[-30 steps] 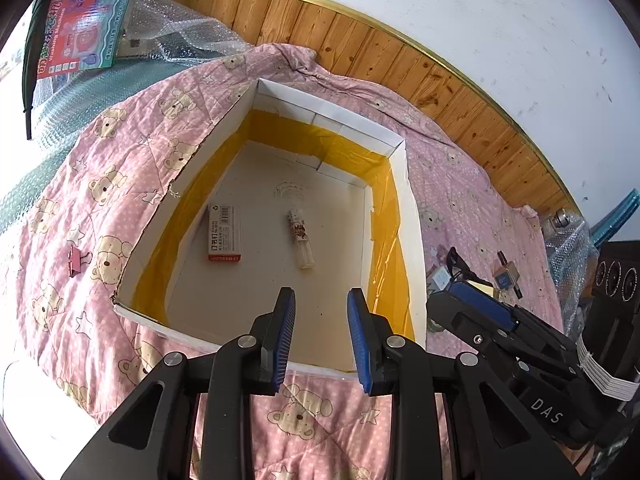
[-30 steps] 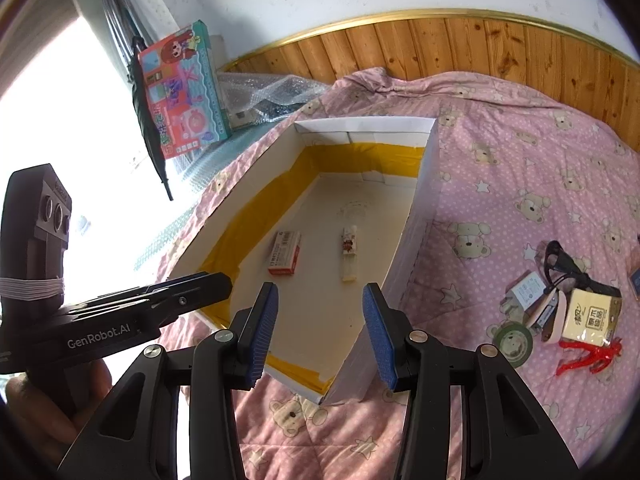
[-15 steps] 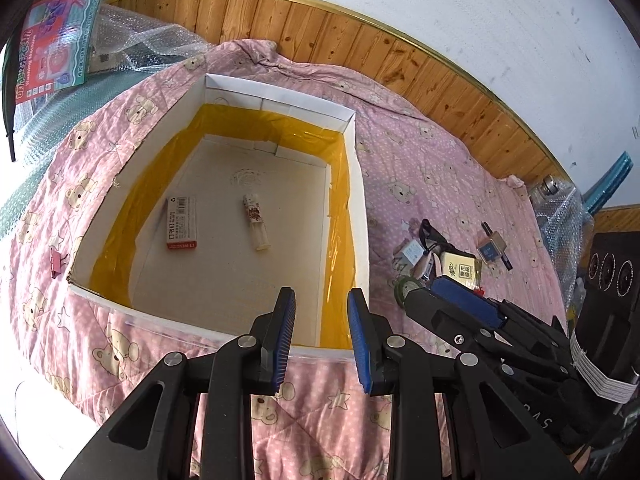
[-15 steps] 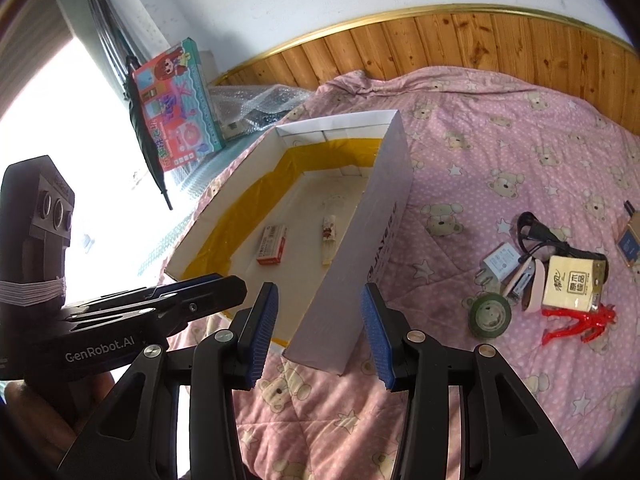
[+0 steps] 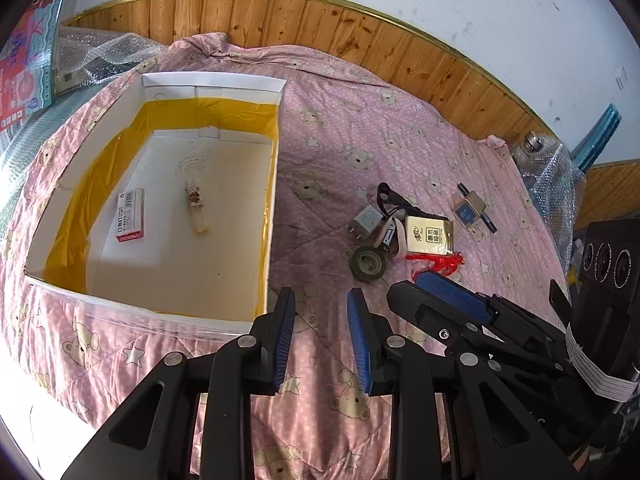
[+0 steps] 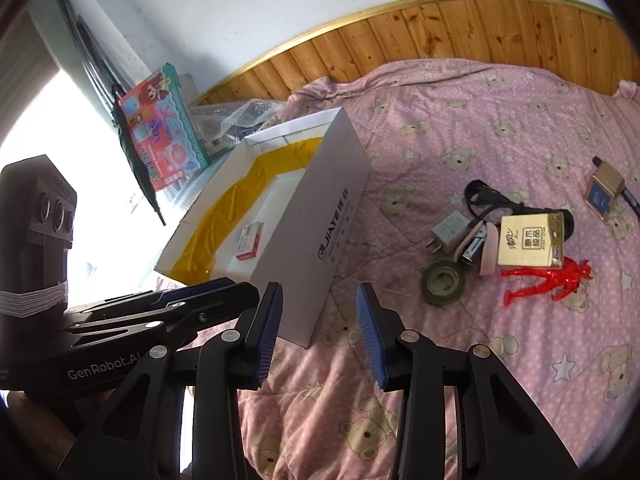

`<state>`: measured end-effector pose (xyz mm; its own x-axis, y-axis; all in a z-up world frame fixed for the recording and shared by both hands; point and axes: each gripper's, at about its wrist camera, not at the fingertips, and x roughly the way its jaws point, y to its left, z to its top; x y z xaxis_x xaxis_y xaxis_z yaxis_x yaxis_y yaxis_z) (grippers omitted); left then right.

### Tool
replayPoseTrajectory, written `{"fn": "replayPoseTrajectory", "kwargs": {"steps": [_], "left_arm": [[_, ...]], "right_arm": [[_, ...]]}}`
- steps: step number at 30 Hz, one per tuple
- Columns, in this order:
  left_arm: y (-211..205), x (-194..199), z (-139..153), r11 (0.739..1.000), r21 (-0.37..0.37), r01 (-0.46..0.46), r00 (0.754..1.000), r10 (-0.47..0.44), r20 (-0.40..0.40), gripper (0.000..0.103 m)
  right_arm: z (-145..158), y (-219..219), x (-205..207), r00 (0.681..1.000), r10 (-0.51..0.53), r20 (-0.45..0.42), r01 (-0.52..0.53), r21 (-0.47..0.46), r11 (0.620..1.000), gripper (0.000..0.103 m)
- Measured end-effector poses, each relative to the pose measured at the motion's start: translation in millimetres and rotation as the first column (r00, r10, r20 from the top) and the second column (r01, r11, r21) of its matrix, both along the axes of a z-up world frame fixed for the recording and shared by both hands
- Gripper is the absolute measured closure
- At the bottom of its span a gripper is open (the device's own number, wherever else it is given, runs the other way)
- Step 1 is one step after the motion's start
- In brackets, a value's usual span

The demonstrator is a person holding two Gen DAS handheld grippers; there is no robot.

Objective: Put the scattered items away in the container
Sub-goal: 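Move both tools back from the box toward the remaining items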

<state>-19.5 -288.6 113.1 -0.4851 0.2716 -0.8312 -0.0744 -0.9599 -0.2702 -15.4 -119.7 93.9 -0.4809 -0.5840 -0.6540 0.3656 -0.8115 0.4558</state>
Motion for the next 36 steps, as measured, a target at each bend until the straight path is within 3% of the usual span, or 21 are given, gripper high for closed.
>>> {"fn": "replayPoseTrajectory", "kwargs": {"steps": [19,36], "left_arm": [[67,-20,-20,0.995,-0.022,0.094,0.994,-0.093,0.053,0.074],[104,-64,-68,0.990,-0.008,0.144,0.977,-0.140,0.160,0.074]], "right_arm": [[-22,68,-2,0.993,-0.103,0.055,0.104,-0.027,0.994,0.065],[-60,119,-39,0.966,-0.208,0.156,0.211,-0.008,0.977,0.065]]}}
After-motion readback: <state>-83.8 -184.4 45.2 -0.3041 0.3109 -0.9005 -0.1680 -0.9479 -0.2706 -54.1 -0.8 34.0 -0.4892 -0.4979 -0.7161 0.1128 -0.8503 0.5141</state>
